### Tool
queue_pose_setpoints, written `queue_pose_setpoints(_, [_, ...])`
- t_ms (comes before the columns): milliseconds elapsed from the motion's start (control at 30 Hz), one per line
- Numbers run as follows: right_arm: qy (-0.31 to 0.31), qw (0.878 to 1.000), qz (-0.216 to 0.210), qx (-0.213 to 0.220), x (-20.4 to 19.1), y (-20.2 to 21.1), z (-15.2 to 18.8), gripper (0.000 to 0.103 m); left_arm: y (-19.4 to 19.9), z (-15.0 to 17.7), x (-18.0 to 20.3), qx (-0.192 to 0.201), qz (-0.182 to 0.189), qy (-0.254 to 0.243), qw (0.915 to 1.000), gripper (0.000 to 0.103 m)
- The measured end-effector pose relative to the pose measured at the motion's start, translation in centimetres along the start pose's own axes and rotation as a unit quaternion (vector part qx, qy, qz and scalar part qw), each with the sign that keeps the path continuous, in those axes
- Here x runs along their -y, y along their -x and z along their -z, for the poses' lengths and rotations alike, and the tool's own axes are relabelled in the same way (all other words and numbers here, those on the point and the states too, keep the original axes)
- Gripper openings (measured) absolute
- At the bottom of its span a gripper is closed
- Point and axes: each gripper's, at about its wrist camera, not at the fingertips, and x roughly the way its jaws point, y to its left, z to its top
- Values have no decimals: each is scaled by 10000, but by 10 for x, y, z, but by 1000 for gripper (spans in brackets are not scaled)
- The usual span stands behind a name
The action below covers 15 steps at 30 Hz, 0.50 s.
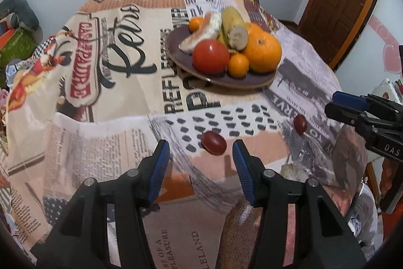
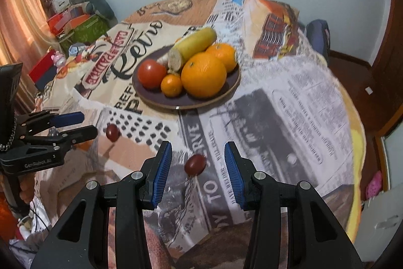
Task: Organize fruits
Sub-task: 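Grasp a red grape with the left gripper while the right gripper grasps another grape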
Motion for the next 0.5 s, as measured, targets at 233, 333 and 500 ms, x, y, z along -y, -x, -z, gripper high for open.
queue_pose_setpoints(233, [-59,9993,-114,-345,2,-29,12,40,-19,1,6,-104,109,-98,9998,46])
queue_pose_setpoints(333, [-154,9990,-142,-398,5,-36,15,35,-28,0,6,-170,135,-78,9997,41])
queue_pose_setpoints(500, [-187,9988,-188,-404,5,-42,17,25,-36,-2,6,-146,177,-35,9997,36])
